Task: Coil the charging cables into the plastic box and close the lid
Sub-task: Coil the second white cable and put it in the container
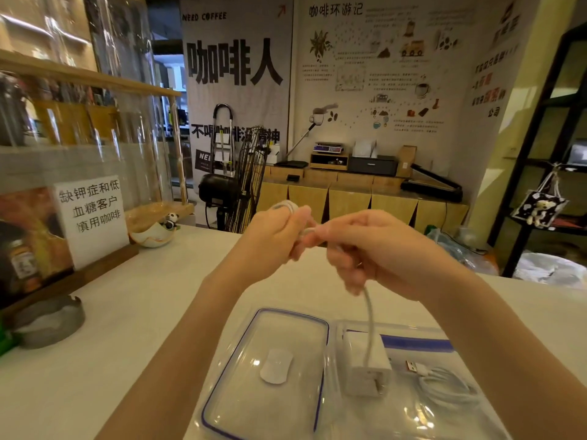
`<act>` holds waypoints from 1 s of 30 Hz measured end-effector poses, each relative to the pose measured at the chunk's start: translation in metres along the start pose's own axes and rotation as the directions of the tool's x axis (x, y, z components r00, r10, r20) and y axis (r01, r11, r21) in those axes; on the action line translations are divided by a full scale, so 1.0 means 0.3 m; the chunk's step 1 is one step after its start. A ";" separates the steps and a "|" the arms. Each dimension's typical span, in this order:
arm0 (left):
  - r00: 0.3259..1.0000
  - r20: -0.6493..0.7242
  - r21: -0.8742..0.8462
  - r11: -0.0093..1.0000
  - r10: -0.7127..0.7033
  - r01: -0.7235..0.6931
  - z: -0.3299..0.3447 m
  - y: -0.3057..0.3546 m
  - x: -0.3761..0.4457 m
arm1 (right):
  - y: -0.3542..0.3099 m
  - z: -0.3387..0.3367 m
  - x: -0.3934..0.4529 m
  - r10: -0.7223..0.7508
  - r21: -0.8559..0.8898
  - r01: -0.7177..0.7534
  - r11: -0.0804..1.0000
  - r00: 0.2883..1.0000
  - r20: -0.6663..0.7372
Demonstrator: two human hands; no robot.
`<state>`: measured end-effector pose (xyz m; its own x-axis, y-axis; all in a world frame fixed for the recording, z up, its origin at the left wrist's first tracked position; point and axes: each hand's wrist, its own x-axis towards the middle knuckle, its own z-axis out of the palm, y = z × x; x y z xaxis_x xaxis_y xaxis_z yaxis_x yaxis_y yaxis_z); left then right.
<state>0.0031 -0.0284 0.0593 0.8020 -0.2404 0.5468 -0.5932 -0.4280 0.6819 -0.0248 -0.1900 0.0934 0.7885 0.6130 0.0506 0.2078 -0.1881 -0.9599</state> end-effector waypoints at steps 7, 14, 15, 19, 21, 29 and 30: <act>0.713 0.701 -0.454 0.778 0.011 0.435 -0.072 -0.018 -0.009 | -0.027 -0.054 0.014 -0.111 -0.079 0.112 0.991 0.994 0.022; 0.597 0.612 -0.768 0.211 0.519 0.604 -0.065 0.010 -0.006 | 0.046 0.001 0.068 -0.272 0.173 0.289 0.942 0.955 -0.116; 0.635 0.573 -0.778 0.097 0.518 0.621 -0.065 0.015 -0.003 | 0.059 0.013 0.073 -0.258 0.221 0.286 0.932 0.955 -0.148; 0.816 0.451 -0.850 -0.107 0.361 0.516 -0.064 0.025 0.002 | 0.095 0.065 0.075 -0.176 0.329 0.237 0.914 0.963 -0.205; 0.868 0.397 -0.885 -0.128 0.297 0.448 -0.069 0.027 0.001 | 0.109 0.088 0.062 -0.144 0.268 0.193 0.944 0.971 -0.191; 0.990 0.117 -0.898 0.417 -0.083 0.141 -0.017 0.066 0.001 | 0.129 0.145 0.005 -0.157 -0.156 0.124 0.980 0.963 -0.219; 0.990 0.097 -0.898 0.419 -0.098 0.130 -0.008 0.072 0.003 | 0.128 0.144 -0.001 -0.136 -0.140 0.107 0.984 0.967 -0.217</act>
<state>-0.0092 -0.0357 0.0757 0.8593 -0.2809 0.4274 -0.2076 0.5721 0.7935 -0.0422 -0.1643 0.0447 0.8595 0.4519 0.2390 0.3698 -0.2267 -0.9011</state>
